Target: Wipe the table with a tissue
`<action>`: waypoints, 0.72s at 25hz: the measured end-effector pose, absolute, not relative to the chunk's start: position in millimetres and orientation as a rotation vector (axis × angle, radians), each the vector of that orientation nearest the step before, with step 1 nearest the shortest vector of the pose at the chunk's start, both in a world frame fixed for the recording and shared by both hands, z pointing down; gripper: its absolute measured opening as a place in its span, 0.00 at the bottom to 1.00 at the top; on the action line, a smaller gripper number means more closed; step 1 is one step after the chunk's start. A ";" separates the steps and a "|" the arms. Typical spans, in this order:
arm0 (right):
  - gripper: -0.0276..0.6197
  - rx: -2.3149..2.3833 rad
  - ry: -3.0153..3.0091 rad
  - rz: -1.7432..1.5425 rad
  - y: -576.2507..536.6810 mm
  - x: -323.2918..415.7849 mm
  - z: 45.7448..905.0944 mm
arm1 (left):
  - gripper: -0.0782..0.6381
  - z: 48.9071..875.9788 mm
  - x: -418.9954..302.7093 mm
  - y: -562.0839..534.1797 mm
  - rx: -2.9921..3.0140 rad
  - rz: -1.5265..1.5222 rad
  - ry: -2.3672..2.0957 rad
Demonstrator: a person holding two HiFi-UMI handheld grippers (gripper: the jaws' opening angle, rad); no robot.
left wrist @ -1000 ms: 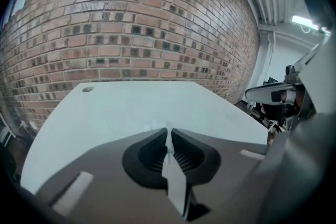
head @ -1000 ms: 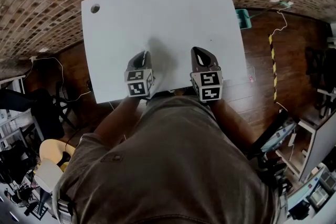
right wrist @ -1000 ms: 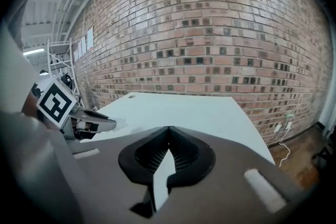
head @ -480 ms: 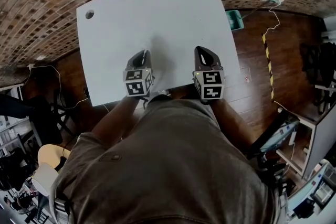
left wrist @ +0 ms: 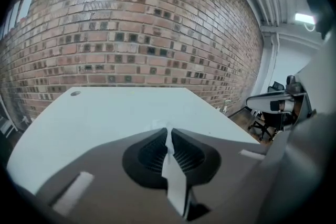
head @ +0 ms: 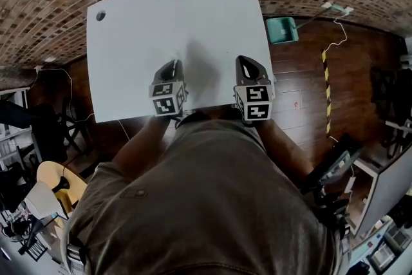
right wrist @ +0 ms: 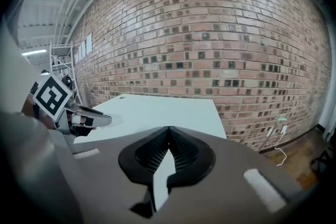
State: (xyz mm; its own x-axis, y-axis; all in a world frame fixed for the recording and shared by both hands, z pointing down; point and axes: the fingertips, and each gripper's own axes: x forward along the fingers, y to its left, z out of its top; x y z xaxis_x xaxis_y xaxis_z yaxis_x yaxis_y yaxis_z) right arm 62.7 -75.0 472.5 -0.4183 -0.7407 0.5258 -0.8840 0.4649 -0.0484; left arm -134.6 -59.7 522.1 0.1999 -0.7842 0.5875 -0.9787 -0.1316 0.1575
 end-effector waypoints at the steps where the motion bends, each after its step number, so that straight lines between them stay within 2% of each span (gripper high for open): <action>1: 0.06 1.347 -2.290 0.449 -76.8 70.4 473.7 | 0.13 522.5 -125.4 -59.6 1.966 0.505 -1.643; 12: 0.06 1.221 -2.338 0.488 -86.2 132.8 491.8 | 0.13 542.3 -51.4 -62.7 1.858 0.517 -1.697; 18: 0.06 1.227 -2.303 0.513 -90.3 143.3 503.2 | 0.13 560.8 -32.6 -68.1 1.862 0.546 -1.648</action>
